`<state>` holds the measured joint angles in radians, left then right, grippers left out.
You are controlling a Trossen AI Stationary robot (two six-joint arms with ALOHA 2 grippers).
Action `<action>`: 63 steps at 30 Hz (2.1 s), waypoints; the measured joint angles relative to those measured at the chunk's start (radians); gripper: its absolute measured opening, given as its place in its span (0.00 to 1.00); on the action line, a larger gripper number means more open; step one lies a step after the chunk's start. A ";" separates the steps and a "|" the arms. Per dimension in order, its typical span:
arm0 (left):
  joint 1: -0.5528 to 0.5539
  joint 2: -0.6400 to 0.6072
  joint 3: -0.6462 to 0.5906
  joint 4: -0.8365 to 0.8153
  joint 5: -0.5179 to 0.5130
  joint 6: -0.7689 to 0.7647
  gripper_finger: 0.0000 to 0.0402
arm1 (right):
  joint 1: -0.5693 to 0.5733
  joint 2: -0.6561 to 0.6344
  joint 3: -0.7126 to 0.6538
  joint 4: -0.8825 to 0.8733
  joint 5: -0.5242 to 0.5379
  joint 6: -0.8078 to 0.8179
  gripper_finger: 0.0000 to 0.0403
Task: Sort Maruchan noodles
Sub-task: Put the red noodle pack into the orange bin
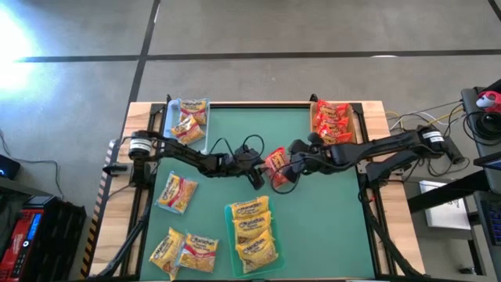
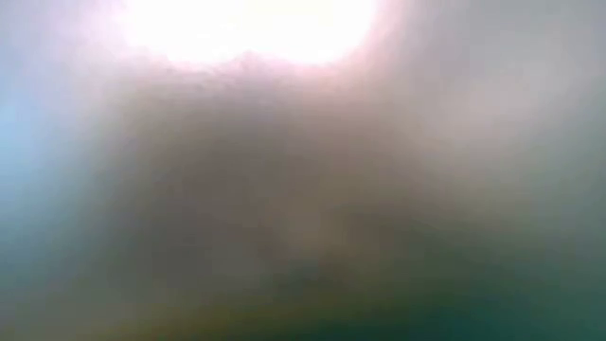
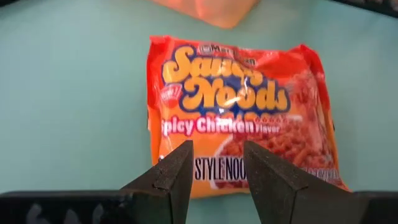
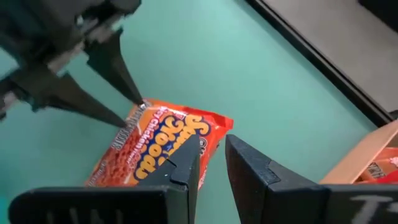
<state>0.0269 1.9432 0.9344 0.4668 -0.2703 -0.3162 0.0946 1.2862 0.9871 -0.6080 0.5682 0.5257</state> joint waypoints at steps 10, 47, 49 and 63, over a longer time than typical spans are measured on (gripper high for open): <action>0.000 0.001 0.000 -0.030 0.018 -0.028 0.31 | -0.008 0.026 -0.002 -0.050 -0.150 0.042 0.34; 0.030 0.170 0.134 -0.078 0.042 -0.007 0.31 | -0.244 0.064 -0.164 0.194 -0.383 0.104 0.56; 0.037 0.172 0.135 -0.084 0.049 -0.011 0.31 | -0.244 0.064 -0.161 0.194 -0.384 0.092 0.56; 0.018 0.152 0.132 -0.068 0.054 0.064 0.31 | -0.244 0.062 -0.159 0.181 -0.415 0.052 0.55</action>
<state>0.0449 2.0952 1.0663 0.3990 -0.2164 -0.2522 -0.1490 1.3483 0.8278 -0.4268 0.1536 0.5774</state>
